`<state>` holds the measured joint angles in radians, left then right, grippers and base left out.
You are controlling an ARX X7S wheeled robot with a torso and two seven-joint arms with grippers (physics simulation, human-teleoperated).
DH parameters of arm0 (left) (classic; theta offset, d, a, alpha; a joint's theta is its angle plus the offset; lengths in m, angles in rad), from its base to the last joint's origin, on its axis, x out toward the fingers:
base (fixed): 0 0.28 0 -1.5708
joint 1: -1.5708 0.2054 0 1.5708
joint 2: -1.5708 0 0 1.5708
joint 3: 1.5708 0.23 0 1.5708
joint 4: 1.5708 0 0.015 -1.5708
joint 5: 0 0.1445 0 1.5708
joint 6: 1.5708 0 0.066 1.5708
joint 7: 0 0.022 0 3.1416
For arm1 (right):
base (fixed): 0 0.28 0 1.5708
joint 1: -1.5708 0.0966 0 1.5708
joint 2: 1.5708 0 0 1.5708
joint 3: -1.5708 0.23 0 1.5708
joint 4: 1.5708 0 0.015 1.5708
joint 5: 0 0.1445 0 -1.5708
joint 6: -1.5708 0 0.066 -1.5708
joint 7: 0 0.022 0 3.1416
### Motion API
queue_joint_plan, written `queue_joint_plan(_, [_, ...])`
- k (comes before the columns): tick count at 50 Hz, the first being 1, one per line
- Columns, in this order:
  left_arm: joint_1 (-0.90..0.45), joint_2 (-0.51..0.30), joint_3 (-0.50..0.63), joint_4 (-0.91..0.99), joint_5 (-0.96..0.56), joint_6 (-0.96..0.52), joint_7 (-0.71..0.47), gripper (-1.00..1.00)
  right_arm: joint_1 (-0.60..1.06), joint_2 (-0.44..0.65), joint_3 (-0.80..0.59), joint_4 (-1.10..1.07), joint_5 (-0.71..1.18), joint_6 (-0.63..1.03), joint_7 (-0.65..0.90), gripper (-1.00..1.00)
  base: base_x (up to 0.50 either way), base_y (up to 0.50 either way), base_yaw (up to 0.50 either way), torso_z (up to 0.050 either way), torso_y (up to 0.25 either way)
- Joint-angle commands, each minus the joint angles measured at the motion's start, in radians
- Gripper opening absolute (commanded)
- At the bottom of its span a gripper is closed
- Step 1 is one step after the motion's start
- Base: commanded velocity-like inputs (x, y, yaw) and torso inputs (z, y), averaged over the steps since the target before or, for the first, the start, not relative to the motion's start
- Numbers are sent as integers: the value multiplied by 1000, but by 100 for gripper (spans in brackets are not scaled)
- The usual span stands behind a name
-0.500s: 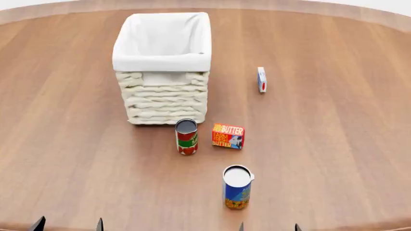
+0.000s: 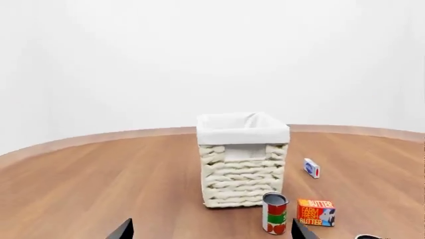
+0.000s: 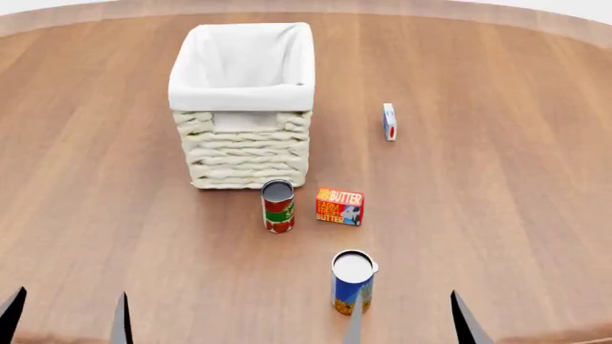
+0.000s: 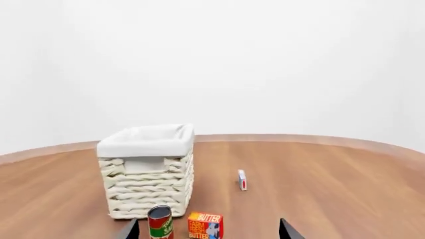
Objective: Pick up the alphabet soup and put it in the basket.
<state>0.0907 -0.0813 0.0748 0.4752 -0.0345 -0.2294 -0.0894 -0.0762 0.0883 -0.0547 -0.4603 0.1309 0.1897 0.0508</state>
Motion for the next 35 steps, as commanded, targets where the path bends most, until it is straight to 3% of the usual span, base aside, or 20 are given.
queue_joint_plan(1, [59, -32, 26, 317, 14, -145, -40, 100, -40, 40, 1, -262, 58, 104, 23, 100, 0, 0, 0, 0, 0])
queue_joint_plan(17, [75, -57, 32, 425, 20, -180, -73, 100, -45, 61, 15, -288, 87, 104, 46, 100, 7, 0, 0, 0, 0])
queue_joint_plan(35, [69, -73, 45, 413, 18, -176, -97, 100, -48, 77, -1, -277, 85, 84, 65, 100, 475, 0, 0, 0, 0])
